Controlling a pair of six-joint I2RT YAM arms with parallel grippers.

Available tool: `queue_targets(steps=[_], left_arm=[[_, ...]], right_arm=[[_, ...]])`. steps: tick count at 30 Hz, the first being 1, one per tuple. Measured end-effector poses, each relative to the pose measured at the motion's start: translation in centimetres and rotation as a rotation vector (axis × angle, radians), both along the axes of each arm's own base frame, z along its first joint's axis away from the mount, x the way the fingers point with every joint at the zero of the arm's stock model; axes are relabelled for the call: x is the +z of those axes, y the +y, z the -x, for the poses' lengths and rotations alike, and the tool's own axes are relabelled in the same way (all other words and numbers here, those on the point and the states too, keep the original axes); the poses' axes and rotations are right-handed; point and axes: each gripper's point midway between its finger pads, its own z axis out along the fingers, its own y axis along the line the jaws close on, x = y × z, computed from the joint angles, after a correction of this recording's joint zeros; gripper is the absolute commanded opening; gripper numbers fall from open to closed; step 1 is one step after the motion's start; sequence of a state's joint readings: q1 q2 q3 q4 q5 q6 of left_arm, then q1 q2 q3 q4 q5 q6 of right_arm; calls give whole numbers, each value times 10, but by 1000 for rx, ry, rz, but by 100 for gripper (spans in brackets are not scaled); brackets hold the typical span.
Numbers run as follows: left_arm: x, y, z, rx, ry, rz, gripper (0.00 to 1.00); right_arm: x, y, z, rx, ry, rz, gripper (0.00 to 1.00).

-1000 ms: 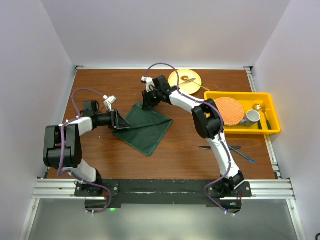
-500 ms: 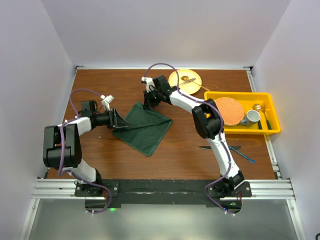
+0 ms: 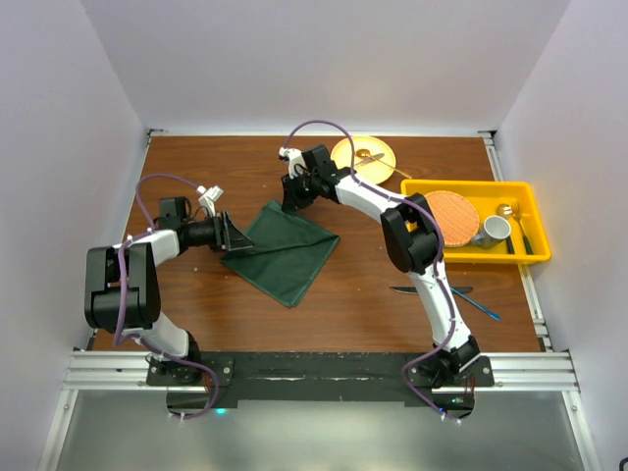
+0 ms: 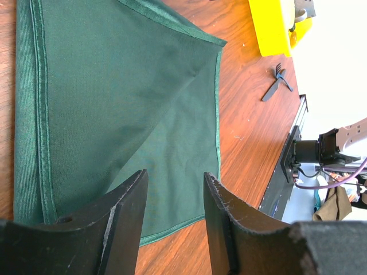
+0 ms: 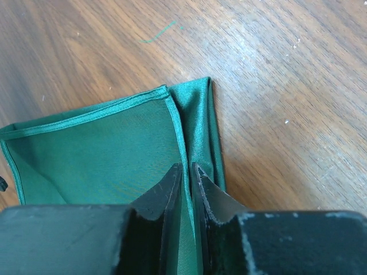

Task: Fold the napkin into a case and place the utensils inside
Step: Smooth out the upper triangle-folded napkin at the center of the board.

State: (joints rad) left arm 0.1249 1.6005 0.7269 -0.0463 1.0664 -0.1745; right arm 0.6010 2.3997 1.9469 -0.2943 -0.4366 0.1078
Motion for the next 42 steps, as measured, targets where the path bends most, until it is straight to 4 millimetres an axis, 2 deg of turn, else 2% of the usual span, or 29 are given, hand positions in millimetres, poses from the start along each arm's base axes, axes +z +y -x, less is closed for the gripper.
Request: queue_targets(steps=[27, 42], left_arm=[[-4, 0, 1, 3, 20, 5, 49], [-5, 0, 1, 4, 26, 6, 49]], right_arm=[[-1, -3, 4, 10, 17, 24, 27], [-12, -6, 7, 16, 35, 42, 29]])
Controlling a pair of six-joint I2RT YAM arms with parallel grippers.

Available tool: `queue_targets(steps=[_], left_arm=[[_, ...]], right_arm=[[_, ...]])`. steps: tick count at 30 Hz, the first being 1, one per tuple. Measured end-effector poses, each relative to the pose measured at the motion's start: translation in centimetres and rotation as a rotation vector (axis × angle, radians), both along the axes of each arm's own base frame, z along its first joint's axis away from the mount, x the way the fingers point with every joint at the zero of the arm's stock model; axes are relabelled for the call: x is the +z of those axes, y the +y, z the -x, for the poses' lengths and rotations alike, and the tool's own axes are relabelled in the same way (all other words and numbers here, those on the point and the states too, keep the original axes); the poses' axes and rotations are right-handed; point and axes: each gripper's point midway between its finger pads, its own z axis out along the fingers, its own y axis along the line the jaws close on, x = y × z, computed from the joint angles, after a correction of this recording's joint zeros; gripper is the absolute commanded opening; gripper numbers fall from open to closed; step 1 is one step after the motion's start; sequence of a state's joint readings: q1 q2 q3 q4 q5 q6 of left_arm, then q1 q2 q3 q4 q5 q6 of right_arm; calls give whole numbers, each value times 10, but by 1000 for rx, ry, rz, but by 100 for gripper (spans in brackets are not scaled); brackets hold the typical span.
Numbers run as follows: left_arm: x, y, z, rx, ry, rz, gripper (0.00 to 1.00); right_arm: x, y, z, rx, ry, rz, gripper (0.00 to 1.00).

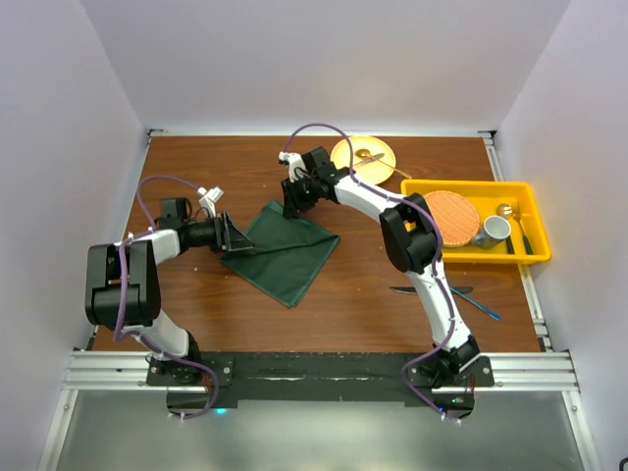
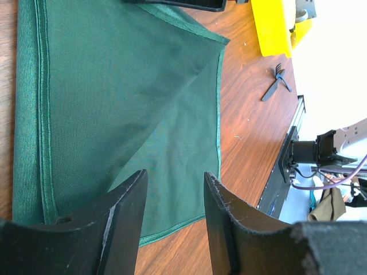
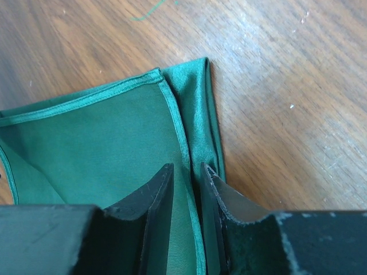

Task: Fold the napkin into a case and place the utensils inside
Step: Smooth out the upper triangle-folded napkin at the center of the board.

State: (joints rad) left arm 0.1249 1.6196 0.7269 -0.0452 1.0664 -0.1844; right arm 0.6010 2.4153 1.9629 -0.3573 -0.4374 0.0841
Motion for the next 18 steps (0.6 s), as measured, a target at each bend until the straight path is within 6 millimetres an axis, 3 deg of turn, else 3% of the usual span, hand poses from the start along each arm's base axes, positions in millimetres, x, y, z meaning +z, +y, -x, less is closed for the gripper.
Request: queue_targets(steps=[9, 18], left_arm=[[0, 0, 0, 3, 5, 3, 49], [0, 0, 0, 4, 7, 2, 49]], right_arm=[[-6, -4, 4, 13, 5, 16, 28], [-8, -8, 4, 15, 3, 26, 1]])
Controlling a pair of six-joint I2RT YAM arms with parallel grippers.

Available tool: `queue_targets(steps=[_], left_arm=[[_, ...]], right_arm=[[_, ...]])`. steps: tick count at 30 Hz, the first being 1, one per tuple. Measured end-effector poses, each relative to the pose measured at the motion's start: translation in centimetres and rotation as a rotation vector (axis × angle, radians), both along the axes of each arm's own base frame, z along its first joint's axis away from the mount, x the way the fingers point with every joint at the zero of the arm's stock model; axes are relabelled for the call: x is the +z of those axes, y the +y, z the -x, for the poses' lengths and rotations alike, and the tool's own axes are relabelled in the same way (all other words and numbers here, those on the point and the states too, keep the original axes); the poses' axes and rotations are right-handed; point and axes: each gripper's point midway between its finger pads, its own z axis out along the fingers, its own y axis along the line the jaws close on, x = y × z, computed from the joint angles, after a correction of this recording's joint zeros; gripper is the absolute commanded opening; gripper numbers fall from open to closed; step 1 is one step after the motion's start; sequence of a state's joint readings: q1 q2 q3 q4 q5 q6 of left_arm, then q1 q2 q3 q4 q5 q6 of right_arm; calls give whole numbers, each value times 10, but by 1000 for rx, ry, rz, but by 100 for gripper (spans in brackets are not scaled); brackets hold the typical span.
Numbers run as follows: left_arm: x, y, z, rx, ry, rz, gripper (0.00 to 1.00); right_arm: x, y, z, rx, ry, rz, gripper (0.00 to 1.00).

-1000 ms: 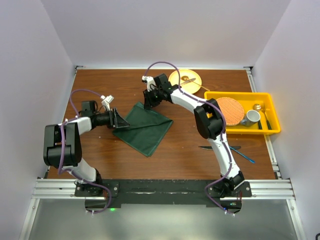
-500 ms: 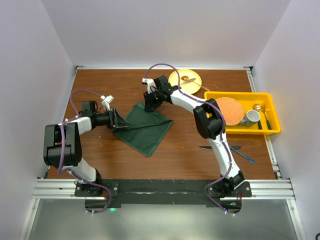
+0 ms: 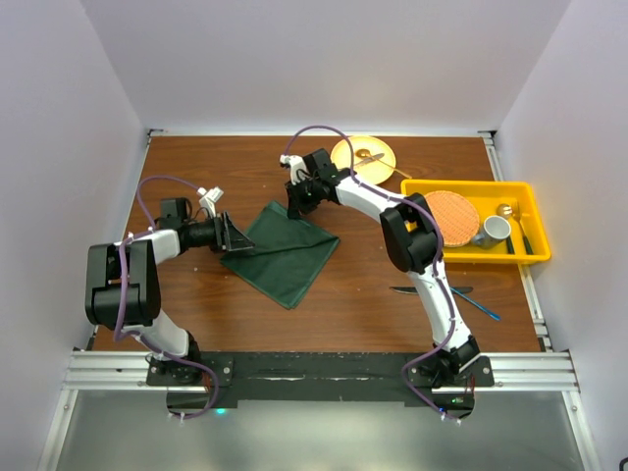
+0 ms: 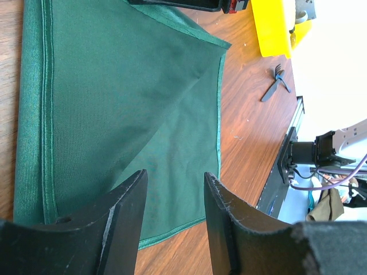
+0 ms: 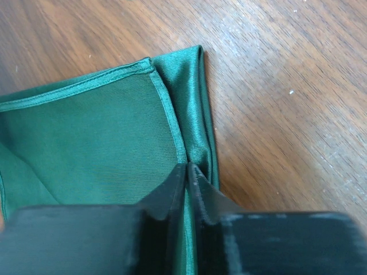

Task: Fold the napkin into a case and place the utensils inside
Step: Smooth out the upper triangle-folded napkin at the center of the board.

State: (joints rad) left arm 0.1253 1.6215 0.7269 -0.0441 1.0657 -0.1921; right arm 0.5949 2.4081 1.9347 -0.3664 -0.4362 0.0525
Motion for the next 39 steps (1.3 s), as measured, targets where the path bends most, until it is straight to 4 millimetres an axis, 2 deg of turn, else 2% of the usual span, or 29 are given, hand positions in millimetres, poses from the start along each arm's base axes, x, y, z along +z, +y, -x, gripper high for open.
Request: queue_targets(steps=[16, 28, 39], left_arm=[[1, 2, -5, 10, -19, -3, 49], [1, 2, -5, 11, -19, -4, 49], [3, 2, -8, 19, -26, 2, 44]], right_arm=[[2, -21, -9, -50, 16, 0, 0], [32, -22, -13, -64, -28, -39, 0], [19, -31, -12, -78, -27, 5, 0]])
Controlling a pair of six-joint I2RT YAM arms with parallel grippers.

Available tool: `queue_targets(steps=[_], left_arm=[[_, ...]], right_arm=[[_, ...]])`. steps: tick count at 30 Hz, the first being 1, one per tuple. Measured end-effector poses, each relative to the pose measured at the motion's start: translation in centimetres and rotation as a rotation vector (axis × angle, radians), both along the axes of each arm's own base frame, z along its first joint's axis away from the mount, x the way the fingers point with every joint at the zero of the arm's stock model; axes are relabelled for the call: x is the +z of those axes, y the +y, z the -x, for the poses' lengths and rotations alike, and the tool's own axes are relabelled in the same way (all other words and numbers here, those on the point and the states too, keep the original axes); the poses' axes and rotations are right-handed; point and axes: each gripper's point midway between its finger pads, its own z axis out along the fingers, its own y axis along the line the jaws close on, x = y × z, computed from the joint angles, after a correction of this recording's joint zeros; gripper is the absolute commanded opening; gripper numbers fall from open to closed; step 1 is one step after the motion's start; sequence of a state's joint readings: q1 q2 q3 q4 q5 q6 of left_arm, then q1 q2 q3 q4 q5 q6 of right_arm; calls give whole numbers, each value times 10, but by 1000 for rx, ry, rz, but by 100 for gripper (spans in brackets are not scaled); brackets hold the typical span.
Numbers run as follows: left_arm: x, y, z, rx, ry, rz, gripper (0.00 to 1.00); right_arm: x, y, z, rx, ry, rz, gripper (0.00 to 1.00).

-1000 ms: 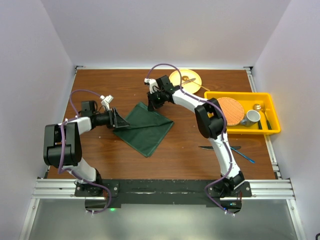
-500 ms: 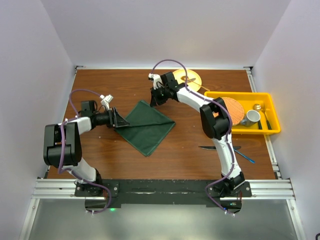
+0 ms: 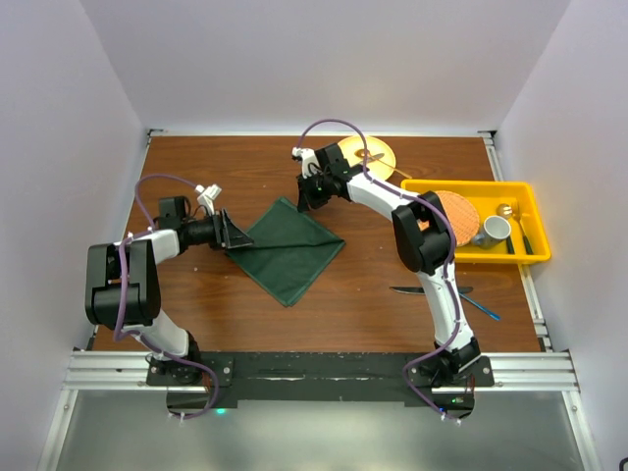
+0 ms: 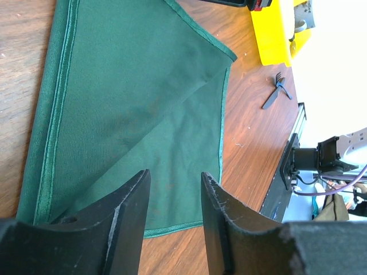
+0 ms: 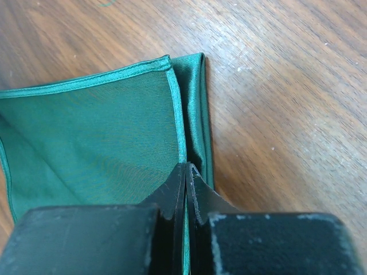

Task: Fold the napkin into a case and place the utensils inside
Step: Smooth out the upper triangle-folded napkin at the center of the board.

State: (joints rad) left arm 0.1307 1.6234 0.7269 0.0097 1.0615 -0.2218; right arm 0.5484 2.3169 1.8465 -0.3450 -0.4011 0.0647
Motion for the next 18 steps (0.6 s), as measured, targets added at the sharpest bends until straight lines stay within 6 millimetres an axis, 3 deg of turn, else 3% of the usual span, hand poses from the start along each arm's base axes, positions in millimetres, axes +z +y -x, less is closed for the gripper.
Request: queue_targets(steps=[18], left_arm=[[-6, -11, -8, -4, 6, 2, 27]], right_arm=[[-4, -4, -3, -8, -18, 26, 0]])
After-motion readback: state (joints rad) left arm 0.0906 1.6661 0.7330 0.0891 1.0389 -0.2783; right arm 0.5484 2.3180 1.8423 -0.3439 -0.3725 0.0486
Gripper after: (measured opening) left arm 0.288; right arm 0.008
